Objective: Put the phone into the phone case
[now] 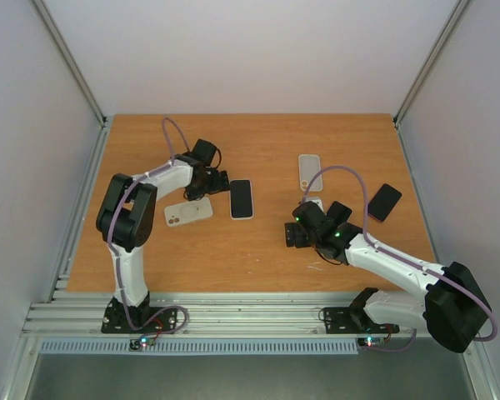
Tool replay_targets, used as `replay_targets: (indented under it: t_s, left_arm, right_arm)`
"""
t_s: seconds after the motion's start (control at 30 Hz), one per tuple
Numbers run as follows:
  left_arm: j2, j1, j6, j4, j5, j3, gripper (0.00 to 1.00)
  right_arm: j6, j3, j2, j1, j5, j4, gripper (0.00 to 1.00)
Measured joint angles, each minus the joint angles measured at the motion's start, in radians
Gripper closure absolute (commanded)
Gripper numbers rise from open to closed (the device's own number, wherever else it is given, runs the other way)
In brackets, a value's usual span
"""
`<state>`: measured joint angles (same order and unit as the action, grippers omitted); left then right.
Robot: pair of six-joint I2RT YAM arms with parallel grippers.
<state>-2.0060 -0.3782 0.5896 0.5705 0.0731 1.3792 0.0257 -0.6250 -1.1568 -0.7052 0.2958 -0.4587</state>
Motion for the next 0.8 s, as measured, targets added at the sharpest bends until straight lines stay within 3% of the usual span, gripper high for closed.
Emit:
replay_targets:
  t_s: [0.4,0.8]
  left_arm:
    - [0.161,-0.056,-0.020,-0.037,0.059,-0.219,0.01]
    - [0.444,-0.091,0.017,-0.002,0.035,-0.514,0.01]
  right_arm:
    - [0.000,0.000,-0.005,0.000,0.000,0.000,0.01]
    - [0.000,0.000,-0.011,0.000,0.000,-0.001,0.02]
